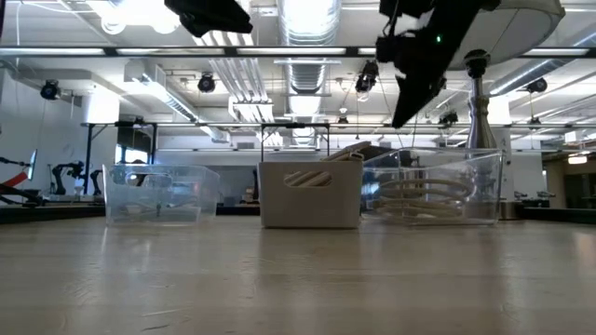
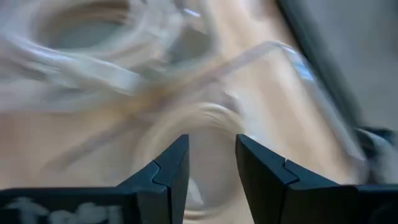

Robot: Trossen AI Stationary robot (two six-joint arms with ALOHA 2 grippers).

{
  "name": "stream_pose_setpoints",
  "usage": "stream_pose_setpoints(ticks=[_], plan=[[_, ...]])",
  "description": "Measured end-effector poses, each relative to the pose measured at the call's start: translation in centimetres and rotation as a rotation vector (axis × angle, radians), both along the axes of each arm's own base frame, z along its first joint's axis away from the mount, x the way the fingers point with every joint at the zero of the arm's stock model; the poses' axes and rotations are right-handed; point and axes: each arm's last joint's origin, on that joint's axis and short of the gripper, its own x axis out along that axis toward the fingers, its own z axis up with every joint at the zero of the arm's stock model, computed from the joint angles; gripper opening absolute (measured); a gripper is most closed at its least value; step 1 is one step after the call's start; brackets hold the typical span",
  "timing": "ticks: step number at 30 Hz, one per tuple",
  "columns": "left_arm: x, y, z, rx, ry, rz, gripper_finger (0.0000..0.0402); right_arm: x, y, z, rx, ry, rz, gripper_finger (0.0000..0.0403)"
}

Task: Pick & Place USB Port
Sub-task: Put the brown hdmi cable into the right transparent bin

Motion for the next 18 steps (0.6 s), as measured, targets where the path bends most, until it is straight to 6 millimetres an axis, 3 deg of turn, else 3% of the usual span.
stream_pose_setpoints(ticks=[5, 10, 18], plan=[[-0.2, -0.7, -2.0, -0.05, 0.066, -0.121, 0.0126, 0.9, 1.2, 1.9, 0.188, -0.101, 0.128, 0.0112], [-0.8, -2.2, -3.9, -0.126, 0.134, -0.218, 0.0126, 1.5, 2.4, 3.2, 0.209, -0.155, 0.205, 0.0103], [-2.6, -5.4, -7.3, -0.232, 0.255, -0.27, 0.0122, 2.0, 4.1, 2.7, 0.207, -0.18, 0.272, 0.01]])
